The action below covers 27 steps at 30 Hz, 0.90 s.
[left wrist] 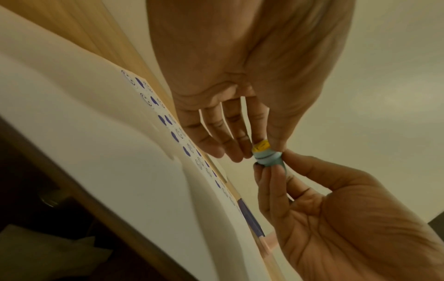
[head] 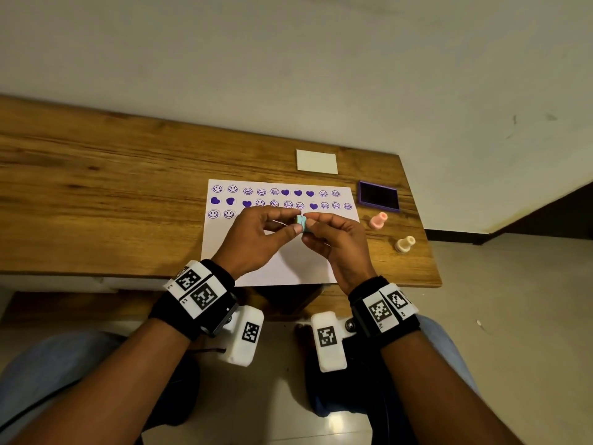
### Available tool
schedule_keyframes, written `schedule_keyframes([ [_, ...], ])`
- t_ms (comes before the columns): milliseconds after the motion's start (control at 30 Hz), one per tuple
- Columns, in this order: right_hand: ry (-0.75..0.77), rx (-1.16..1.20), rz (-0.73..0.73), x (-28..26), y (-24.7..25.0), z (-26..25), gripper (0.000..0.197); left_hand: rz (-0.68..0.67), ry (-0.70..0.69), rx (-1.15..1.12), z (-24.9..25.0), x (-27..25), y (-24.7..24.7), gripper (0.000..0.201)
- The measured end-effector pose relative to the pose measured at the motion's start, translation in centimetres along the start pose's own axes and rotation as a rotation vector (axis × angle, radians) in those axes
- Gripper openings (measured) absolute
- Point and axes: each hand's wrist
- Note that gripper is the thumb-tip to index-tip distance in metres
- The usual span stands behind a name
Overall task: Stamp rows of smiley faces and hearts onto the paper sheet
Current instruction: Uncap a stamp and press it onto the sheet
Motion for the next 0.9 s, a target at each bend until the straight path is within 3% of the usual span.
schedule_keyframes([
  [233,-0.05,0.096,-0.088,-0.3,0.8,0.2,0.014,0.003,-0.025,-0.045,-0.3,-0.4,-0.3,0.031],
  [333,-0.075,0.024,-0.072,-0.5,0.8,0.7,0.014,-0.037,-0.024,0.013,-0.9,-0.6,-0.3,0.03],
  [500,-0.01,-0.259,0.049,-0.9,0.1,1.5,0.017,-0.154,0.003,0.197,-1.2,-0.3,0.2,0.035],
  [600,0.065,-0.347,0.129,-0.4,0.3,0.6,0.017,-0.116,-0.029,0.357,-0.7,-0.3,0.3,0.042],
  [667,0.115,-0.4,0.19,0.2,1.2,-0.4,0.019,-0.082,-0.059,0.495,-0.9,-0.5,0.4,0.044],
  [767,0.161,-0.459,0.283,1.0,3.2,-2.0,0.026,-0.136,-0.073,0.732,-1.8,-0.7,0.7,0.046],
  [900,0.165,-0.573,0.405,2.7,6.5,-4.2,0.026,-0.168,-0.098,0.836,-1.7,-0.3,1.1,0.046],
])
Point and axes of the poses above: each hand's wrist, its own x-axis towards the middle knuckle, its own y-axis out of the back of the hand, z = x × y, and after that the axes turned 1 degree about y, right-handed
